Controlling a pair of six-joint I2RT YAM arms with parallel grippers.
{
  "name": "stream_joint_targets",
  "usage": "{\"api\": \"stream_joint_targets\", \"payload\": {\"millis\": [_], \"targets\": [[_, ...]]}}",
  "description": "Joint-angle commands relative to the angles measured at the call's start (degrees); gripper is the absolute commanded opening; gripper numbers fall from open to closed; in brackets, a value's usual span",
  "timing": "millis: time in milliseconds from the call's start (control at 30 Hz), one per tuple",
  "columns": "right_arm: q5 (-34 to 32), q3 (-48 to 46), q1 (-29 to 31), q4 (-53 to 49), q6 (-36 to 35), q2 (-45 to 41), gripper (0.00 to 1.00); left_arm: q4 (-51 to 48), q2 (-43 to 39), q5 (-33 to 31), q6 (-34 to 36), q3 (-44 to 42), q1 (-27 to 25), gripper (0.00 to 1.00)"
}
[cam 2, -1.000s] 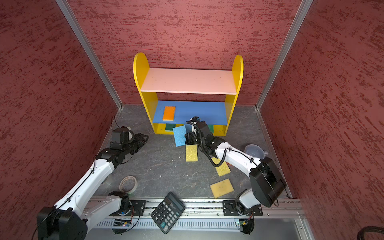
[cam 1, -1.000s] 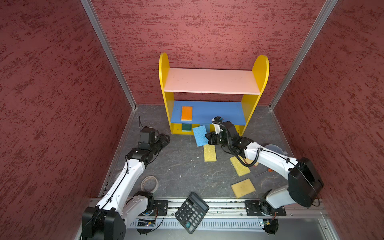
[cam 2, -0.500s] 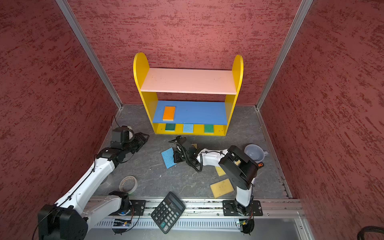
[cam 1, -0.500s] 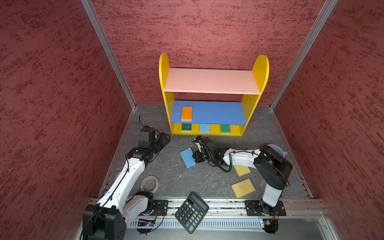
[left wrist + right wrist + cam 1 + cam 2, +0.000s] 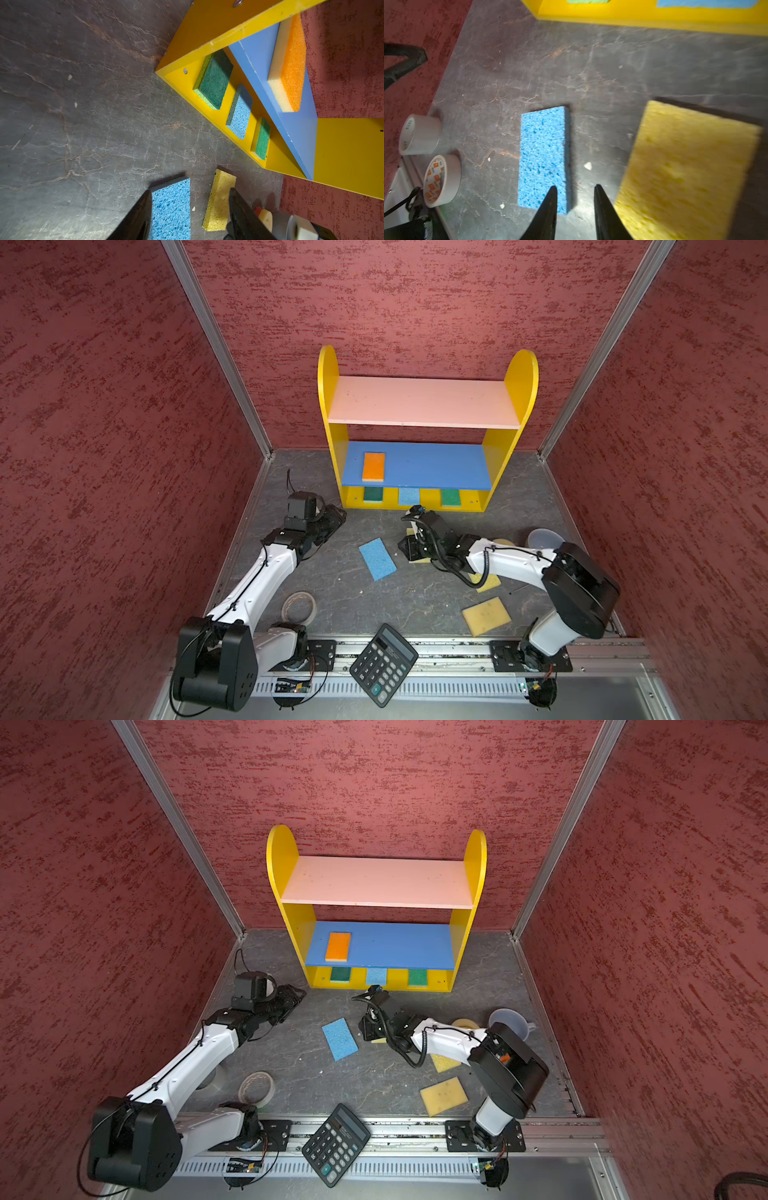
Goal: Place and organize the cleaning sponges onto the shelf
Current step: 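Move the right gripper over the yellow sponge and grasp it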
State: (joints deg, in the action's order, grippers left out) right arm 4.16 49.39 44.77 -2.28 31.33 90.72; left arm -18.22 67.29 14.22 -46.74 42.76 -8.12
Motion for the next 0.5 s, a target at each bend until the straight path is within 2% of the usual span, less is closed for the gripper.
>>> {"api": "stream_joint_targets", "payload": {"millis": [0, 133, 333, 467], "targets": [[-4.6, -3.8, -4.1, -6.1, 0.5, -2.8, 0.34, 3.1, 0.7, 1.4, 0.0, 1.8, -0.9, 0.58], [-3.8, -5.4, -6.6, -6.6, 0.8, -1.6, 0.35, 3.3, 1.7, 1.0, 0.0, 2.5, -2.6, 0.59], [2.4, -3.7, -6.7, -2.7, 2.2, 3.9, 0.41, 3.7, 3.8, 1.3, -0.5, 3.4, -4.2, 0.61], [3.8, -3.0, -6.7, -1.3, 3.3, 6.2, 0.40, 4.2, 3.1, 0.5, -0.6, 3.4, -5.1, 0.61]]}}
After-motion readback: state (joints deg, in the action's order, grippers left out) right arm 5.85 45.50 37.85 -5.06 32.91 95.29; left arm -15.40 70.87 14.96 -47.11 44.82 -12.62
